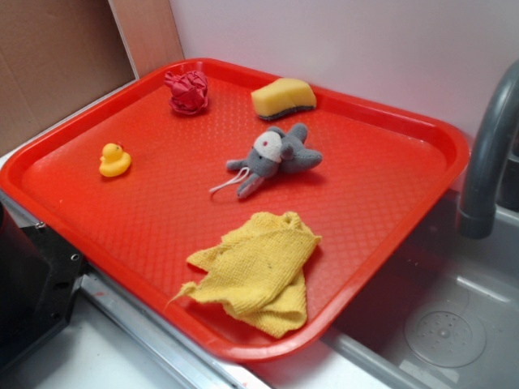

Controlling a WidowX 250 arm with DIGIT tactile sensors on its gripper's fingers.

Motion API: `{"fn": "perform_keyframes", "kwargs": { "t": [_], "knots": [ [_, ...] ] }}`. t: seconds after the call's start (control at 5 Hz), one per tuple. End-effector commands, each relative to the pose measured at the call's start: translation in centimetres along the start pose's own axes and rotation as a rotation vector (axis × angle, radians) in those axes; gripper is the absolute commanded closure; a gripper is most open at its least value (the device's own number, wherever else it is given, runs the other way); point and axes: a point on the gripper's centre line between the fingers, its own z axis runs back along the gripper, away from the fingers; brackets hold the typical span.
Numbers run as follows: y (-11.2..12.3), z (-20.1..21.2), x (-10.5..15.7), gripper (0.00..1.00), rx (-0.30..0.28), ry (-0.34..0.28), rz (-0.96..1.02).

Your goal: Grab the yellow cloth.

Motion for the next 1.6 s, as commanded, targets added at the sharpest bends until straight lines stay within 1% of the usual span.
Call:
{"fn": "perform_keyframes", "kwargs": {
  "t": [0.0,0.2,0.4,0.6,0.8,1.0,1.2,1.4],
  "knots": [
    [0.0,0.0,0.0,0.0,0.0,0.0,0.0],
    [-0.9,-1.8,-0.4,0.0,-0.009,-0.044,0.117],
    [-2.6,-3.5,-0.3,0.0,-0.066,-0.087,0.215],
    [-5.3,-5.9,0.5,0.0,-0.1,-0.111,0.247],
    [-7.9,-8.8,1.4,0.0,-0.08,-0.137,0.243],
    [-10.3,-11.9,2.1,0.0,-0.105,-0.119,0.189],
    [-12.0,-14.9,2.6,0.0,-0.147,-0.065,0.117],
    [-12.8,-17.9,2.9,0.0,-0.128,-0.014,0.058]
  ]
}}
